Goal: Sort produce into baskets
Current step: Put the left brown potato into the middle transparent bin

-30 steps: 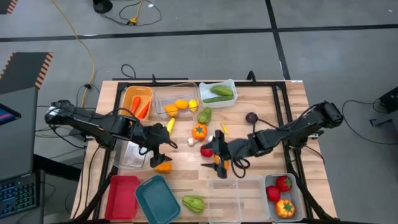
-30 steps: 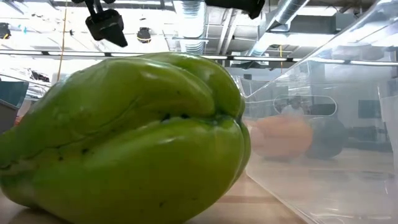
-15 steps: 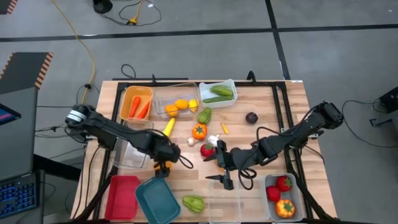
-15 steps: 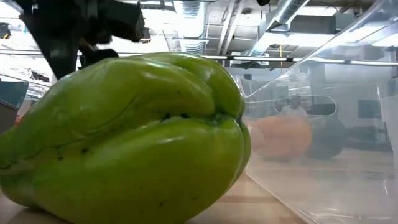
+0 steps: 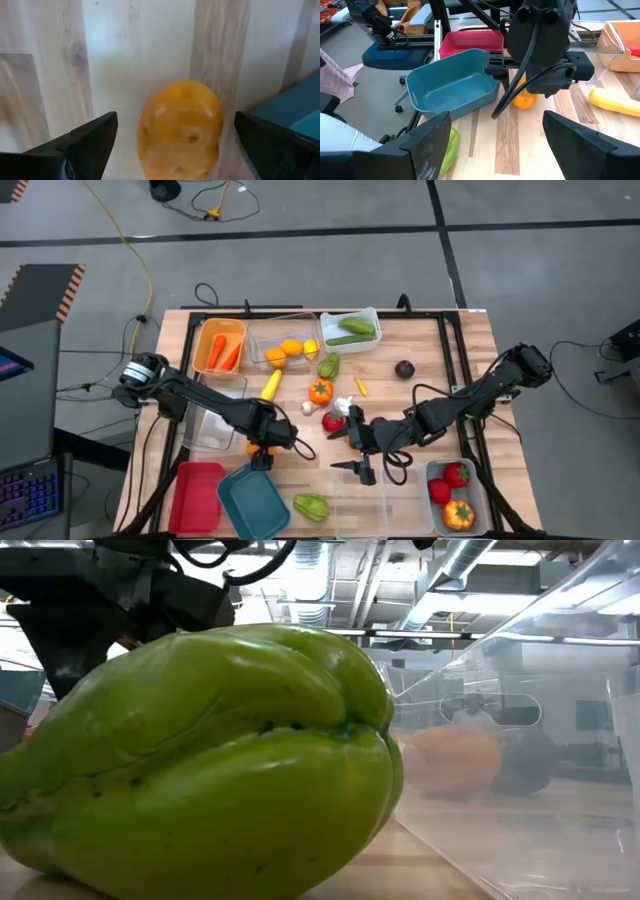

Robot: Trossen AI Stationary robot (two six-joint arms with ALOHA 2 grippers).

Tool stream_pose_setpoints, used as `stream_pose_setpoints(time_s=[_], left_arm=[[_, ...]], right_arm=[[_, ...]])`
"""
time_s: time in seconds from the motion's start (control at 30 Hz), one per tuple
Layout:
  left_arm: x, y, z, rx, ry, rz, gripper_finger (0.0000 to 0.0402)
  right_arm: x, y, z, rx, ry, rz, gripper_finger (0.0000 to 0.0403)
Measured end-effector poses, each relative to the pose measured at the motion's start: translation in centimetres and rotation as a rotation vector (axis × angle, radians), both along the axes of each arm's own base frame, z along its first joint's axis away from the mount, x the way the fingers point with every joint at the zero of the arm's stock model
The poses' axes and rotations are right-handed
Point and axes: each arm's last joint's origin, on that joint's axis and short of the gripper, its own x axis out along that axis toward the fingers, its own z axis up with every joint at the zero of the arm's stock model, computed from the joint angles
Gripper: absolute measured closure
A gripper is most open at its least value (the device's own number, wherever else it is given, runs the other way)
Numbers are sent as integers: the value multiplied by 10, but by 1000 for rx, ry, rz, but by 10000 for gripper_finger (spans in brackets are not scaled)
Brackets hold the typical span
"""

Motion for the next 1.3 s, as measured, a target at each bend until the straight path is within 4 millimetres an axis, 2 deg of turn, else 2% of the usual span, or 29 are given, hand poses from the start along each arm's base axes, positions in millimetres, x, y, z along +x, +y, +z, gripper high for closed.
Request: stream_pose_setpoints(time_s=[0.37,0.7,0.83,1.13,1.3], left_arm=[[-1,-4,-13,29,69,-21,13],[-2,-4,-14,34,78,-28,16],[-2,-4,-14,35,78,-29,44],[-2,-4,-14,30,80,-29,139],[-1,-5,-10,3,89,-31,160]], right_arm=[[-1,0,-2,-10,20,0,61],[-1,-1,-2,-10,18,0,61],[-1,-1,-2,-10,18,0,61],[-1,-1,-2,-10,18,0,61],[0,-1,-2,-10,19,-1,61]])
